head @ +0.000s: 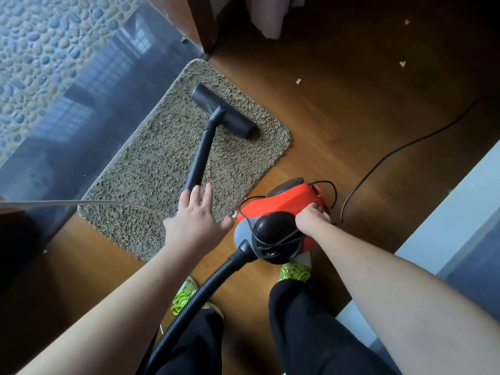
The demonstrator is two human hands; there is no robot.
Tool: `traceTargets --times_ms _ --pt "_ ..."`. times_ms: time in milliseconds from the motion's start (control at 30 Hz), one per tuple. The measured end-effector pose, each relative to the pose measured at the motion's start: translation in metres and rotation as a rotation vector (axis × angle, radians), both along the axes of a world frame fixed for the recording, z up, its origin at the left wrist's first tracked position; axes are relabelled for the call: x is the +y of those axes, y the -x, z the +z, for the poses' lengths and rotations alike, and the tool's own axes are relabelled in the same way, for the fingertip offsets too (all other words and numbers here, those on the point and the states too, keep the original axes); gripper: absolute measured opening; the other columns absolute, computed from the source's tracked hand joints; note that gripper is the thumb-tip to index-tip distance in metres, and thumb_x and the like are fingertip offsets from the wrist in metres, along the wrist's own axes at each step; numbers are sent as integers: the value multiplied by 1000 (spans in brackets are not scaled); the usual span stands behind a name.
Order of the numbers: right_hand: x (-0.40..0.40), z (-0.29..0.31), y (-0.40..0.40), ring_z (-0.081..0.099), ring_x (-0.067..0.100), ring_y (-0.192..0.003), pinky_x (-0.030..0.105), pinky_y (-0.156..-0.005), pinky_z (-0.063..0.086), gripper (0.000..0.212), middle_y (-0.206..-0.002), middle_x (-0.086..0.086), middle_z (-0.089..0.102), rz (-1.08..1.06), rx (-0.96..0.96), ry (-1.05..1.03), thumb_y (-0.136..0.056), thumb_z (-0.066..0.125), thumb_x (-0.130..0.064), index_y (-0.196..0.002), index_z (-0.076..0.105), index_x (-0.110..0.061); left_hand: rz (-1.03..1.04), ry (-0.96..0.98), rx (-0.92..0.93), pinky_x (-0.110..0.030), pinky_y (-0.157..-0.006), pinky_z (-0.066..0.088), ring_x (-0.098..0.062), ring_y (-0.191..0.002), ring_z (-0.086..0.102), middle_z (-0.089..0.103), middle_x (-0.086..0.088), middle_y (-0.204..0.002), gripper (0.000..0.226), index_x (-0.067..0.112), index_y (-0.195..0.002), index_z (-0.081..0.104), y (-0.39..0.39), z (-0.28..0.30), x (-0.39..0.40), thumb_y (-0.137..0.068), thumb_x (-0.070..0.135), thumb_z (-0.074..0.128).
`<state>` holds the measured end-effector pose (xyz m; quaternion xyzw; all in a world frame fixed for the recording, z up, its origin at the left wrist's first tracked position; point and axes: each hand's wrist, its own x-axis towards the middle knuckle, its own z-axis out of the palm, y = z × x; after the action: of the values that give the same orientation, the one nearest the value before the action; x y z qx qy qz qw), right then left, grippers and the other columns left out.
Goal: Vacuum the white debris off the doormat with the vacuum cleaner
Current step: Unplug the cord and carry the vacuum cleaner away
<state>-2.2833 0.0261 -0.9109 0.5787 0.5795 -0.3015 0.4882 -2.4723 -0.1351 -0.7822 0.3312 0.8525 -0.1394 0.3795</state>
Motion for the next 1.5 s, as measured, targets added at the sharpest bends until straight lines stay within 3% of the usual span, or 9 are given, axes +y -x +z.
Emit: traceTargets --times_ms 100,300,433,533,667,800,1000,1200,1500 --pt "-4 9 6 16 24 -150 34 -122 9 70 -163 16 12 9 -9 -35 -100 31 -21 -153 -7 5 -3 -1 -3 -55 -102 39 -16 -150 -3 4 5 -164 81 31 -156 -2 -1 1 -2 -91 65 32" --pt "-1 21 7 15 25 -151 35 -123 5 64 -163 15 12 53 61 -77 -102 24 -24 -154 -2 1 27 -43 -17 -52 -104 42 -16 -150 0 6 3 -163 85 29 -156 3 5 2 -7 -89 61 45" --pt "-2 34 14 15 24 -151 35 -123 4 64 -164 13 13 119 131 -102 -101 25 -25 -156 2 -3 -11 -20 -64 -48 -102 44 -28 -146 8 6 -2 -161 93 26 -156 1 10 9 -13 -88 47 60" --pt "-2 49 21 12 21 -152 33 -123 1 63 -165 11 11 153 158 -111 -101 24 -24 -157 0 -6 15 33 -80 -44 -101 43 -35 -135 26 10 -14 -155 93 25 -157 -2 14 13 -22 -88 21 60" --pt "-8 74 33 16 22 -151 34 -123 4 64 -164 11 15 201 219 -110 -103 29 -26 -158 1 -10 129 66 -117 -40 -90 49 -32 -107 54 36 -20 -133 85 20 -158 -3 20 20 -31 -90 1 45" --pt "-20 98 53 25 25 -147 39 -122 15 63 -161 10 25 246 355 -129 -102 34 -26 -158 8 -13 210 9 -95 -37 -69 46 -29 -85 56 51 -14 -116 81 25 -155 13 29 31 -38 -86 6 51" --pt "-50 127 86 30 29 -143 44 -116 24 60 -159 10 28 255 534 -116 -102 38 -24 -157 15 -16 294 -34 -160 -33 -68 47 -26 -81 56 60 -9 -104 75 18 -145 27 37 43 -52 -79 15 63" --pt "-99 161 109 34 30 -139 43 -115 30 60 -156 10 32 273 647 -75 -101 40 -23 -157 19 -18 647 -58 -385 -43 -67 62 -28 -71 73 68 -9 -92 38 12 -114 53 39 74 -74 -79 18 68" --pt "-152 235 122 31 27 -141 40 -112 30 59 -157 6 30 304 722 -24 -101 40 -23 -157 19 -24 897 -171 -606 -36 -55 60 -25 -60 66 66 -16 -97 54 15 -136 44 38 159 -100 -86 4 61"
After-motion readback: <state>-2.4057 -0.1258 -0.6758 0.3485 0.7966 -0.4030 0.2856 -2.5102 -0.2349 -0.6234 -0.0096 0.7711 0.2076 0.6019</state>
